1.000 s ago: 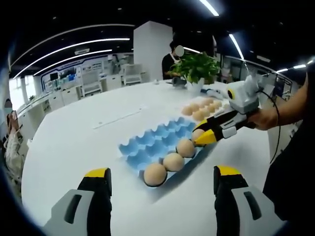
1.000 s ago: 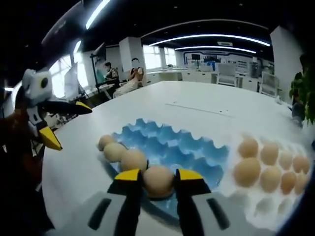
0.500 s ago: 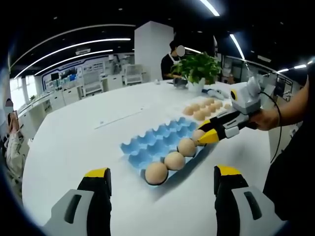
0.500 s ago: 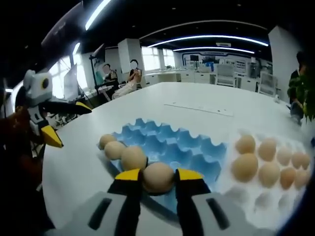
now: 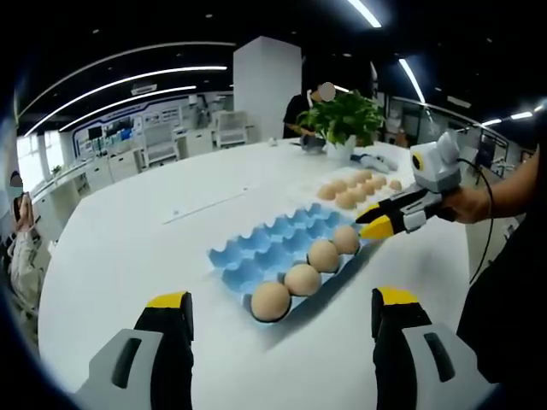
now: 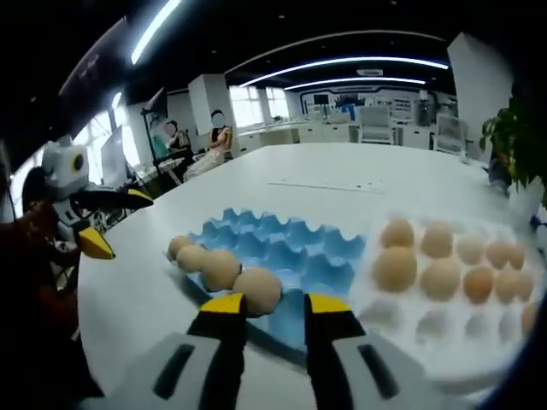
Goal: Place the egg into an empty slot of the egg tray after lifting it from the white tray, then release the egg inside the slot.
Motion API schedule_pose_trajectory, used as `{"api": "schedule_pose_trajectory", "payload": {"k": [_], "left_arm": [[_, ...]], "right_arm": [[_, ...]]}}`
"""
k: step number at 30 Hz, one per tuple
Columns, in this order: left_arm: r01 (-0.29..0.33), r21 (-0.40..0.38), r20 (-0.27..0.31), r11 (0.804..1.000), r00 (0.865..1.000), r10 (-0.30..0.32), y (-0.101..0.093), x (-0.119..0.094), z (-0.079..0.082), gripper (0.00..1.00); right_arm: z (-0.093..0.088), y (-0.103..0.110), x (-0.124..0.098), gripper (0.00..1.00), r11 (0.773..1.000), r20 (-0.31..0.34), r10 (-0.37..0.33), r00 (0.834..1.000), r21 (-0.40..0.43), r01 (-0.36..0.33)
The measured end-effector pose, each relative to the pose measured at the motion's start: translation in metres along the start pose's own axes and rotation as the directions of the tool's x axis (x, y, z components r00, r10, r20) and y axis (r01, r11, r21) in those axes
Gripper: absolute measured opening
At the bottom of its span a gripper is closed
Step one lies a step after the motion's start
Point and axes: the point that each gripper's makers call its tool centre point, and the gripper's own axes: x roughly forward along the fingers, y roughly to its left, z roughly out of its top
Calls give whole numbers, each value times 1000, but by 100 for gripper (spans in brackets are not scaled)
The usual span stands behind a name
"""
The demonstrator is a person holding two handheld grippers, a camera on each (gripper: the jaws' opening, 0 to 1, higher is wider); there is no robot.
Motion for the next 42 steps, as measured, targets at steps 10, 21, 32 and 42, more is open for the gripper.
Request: {"api": "schedule_pose_trajectory", "payload": {"k": [10, 21, 32, 42], "left_arm": [[-1, -38, -24, 999, 1000, 1, 1, 2, -4, 87], [-7, -57, -33, 998, 999, 6, 0, 3, -3, 89], [-40, -81, -38, 996, 999, 37, 2, 2, 4, 99], [-97, -261, -68, 960, 994, 82, 9, -5, 5, 99]], "right_arm": [[3, -72, -40, 26, 976, 45, -217, 975, 33, 216], [4, -160, -106, 26, 867, 94, -493, 865, 126, 481], [-11, -224, -152, 26, 749, 61, -653, 755, 196, 633], [-30, -250, -143, 27, 738, -19, -655, 755, 197, 645]]}}
